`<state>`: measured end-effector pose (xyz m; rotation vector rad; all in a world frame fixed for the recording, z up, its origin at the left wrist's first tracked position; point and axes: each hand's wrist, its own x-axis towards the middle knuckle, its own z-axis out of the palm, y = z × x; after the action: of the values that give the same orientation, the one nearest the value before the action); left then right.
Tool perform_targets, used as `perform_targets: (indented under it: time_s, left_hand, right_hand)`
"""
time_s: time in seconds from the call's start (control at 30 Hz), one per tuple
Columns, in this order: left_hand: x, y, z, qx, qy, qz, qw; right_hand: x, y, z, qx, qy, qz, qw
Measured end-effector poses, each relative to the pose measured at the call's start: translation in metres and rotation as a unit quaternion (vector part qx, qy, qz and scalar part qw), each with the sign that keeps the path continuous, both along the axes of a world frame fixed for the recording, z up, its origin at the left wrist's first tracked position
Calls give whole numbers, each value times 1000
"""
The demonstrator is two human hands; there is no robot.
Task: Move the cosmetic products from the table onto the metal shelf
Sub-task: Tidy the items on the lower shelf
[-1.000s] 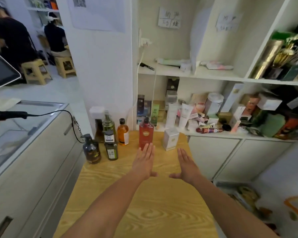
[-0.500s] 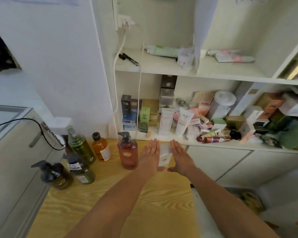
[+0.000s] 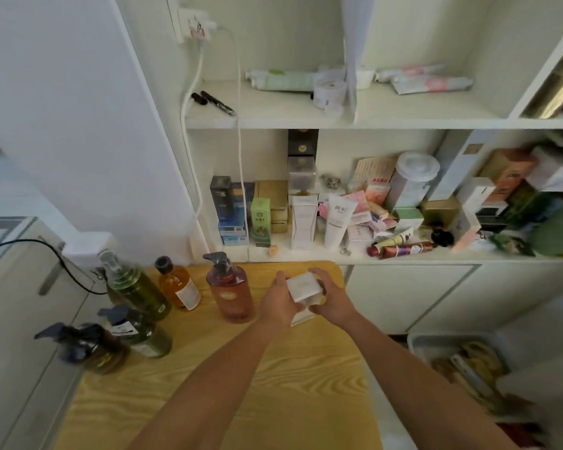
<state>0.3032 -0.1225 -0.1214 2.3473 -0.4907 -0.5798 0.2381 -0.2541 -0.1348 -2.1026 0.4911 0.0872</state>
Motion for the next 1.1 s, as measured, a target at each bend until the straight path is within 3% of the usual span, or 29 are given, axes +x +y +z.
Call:
perform_targets:
  time_s: [0.2,0.3,0.5,0.7,0.9,1.1]
  left_hand:
    - [-27,14,10,-135,114,-12,984]
    - [-50,26,23,-177,136,-45,974]
    - [-124,50,57,-246,199,-96,944]
    - [-221,62,70,-237,269,-160,920]
    - [-327,49,90,-208,311,-275,886]
    - [-458,48,105,-164,329,-422,829]
  right_hand:
    - [-60,18,-2,151,28,-79,985]
    - [-100,39,2,168,58,-112,978]
    - [-192,91,31,210,17,-228,951]
    - [-309,134,36,267,25,-321,908]
    - [-426,167,53,212,34,-408,888]
    - [-564,217,72,193,-5,-531,825]
